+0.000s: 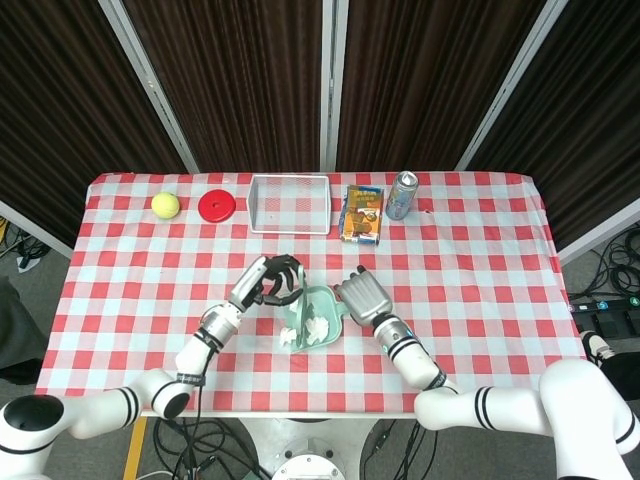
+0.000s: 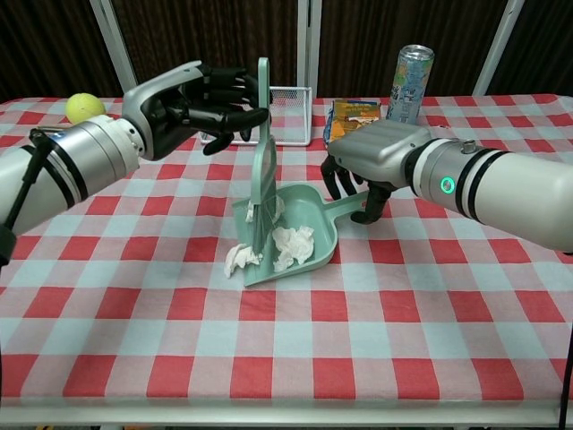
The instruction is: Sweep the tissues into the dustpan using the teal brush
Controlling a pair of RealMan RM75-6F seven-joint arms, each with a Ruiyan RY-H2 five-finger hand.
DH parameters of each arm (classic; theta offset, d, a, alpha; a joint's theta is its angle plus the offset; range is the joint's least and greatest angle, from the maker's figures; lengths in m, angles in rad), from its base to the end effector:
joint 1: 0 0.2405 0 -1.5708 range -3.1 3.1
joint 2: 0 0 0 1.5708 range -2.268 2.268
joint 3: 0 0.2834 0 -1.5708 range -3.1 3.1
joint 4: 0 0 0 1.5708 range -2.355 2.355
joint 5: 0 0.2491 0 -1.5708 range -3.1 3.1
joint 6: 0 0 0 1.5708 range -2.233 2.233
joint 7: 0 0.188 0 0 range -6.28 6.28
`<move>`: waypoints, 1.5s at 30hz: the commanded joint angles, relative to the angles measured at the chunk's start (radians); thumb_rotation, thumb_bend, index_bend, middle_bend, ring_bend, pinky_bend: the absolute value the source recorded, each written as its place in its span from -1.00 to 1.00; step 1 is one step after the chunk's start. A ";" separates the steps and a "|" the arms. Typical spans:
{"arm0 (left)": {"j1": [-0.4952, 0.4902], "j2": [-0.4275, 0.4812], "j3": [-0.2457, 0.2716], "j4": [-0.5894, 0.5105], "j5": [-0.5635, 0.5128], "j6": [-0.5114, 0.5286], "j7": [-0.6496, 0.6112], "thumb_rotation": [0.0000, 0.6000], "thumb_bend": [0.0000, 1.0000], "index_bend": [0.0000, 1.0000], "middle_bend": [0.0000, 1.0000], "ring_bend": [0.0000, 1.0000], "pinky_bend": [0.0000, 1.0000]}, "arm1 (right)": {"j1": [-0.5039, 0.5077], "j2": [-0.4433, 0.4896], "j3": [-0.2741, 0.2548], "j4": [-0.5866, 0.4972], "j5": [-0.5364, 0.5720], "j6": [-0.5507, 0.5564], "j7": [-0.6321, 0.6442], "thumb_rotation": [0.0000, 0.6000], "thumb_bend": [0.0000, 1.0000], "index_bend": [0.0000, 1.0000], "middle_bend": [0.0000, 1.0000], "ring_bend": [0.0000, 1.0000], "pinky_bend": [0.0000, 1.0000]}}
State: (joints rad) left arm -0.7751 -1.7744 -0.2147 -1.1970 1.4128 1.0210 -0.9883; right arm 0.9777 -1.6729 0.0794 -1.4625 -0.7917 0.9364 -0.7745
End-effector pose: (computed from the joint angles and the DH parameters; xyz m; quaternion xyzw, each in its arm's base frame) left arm -0.1089 0.4169 -0.1148 -0.4614 -0.6637 -0.5853 0.0635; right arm -0.1070 -0.4001 -0.1387 0.8346 -0.2731 0.2464 0.4100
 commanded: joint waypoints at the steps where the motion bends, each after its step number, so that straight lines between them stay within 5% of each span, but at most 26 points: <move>1: 0.031 0.037 -0.012 -0.033 -0.017 0.038 0.052 1.00 -0.11 0.11 0.09 0.17 0.69 | -0.002 0.002 0.000 0.002 -0.004 0.003 0.001 1.00 -0.19 0.39 0.26 -0.25 -0.55; 12: 0.169 0.000 0.078 0.028 0.000 0.219 0.373 1.00 -0.10 0.11 0.09 0.17 0.69 | -0.004 -0.002 0.006 0.006 -0.003 0.002 0.001 1.00 -0.19 0.40 0.26 -0.25 -0.55; 21: 0.187 -0.092 0.124 0.099 0.086 0.284 0.437 1.00 -0.10 0.11 0.09 0.16 0.70 | -0.004 0.000 0.010 -0.009 0.006 0.009 -0.009 1.00 -0.18 0.39 0.26 -0.25 -0.55; 45: 0.065 -0.274 0.014 0.204 0.091 0.226 0.413 1.00 -0.10 0.11 0.09 0.14 0.70 | -0.021 -0.039 0.034 0.010 -0.008 -0.019 0.093 1.00 -0.17 0.41 0.26 -0.25 -0.55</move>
State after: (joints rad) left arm -0.7067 -2.0456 -0.1971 -0.9935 1.5060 1.2498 -0.5759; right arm 0.9603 -1.7087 0.1112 -1.4582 -0.7953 0.9189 -0.6892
